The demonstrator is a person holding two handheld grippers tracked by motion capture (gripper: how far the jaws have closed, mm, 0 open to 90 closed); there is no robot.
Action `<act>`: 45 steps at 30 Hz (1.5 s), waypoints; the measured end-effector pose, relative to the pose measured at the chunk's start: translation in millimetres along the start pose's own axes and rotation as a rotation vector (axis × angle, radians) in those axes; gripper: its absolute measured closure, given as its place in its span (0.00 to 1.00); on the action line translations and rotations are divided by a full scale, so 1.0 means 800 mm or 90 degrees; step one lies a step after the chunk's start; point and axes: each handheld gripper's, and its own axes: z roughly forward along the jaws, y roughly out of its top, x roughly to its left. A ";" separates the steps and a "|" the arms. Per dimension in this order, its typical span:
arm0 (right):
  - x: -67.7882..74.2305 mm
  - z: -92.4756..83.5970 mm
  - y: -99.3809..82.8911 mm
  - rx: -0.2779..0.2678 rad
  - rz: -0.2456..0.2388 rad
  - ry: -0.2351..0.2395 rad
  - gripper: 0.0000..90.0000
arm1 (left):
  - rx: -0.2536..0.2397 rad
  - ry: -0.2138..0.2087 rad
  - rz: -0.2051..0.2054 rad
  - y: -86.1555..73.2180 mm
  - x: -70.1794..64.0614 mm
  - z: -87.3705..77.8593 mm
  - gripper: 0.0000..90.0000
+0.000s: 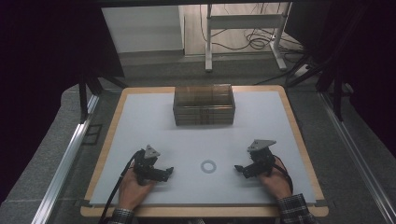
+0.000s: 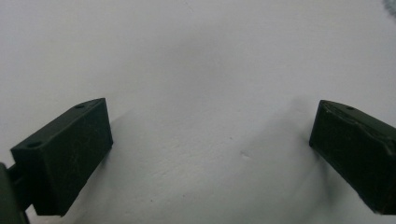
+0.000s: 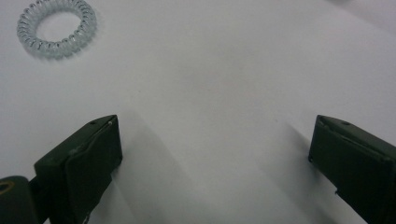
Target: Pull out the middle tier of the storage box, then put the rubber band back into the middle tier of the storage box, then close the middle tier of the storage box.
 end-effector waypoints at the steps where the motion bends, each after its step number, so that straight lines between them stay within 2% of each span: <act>1: 0.000 0.000 0.000 0.000 0.000 -0.001 0.02 | -0.001 0.000 0.000 0.000 0.000 0.000 0.00; 40: 0.001 0.000 0.000 0.001 -0.001 -0.001 0.03 | 0.000 0.001 0.001 0.000 0.000 0.000 0.00; 45: 0.001 -0.002 0.000 0.000 -0.004 0.001 0.05 | 0.000 0.001 0.000 0.000 0.000 0.000 0.00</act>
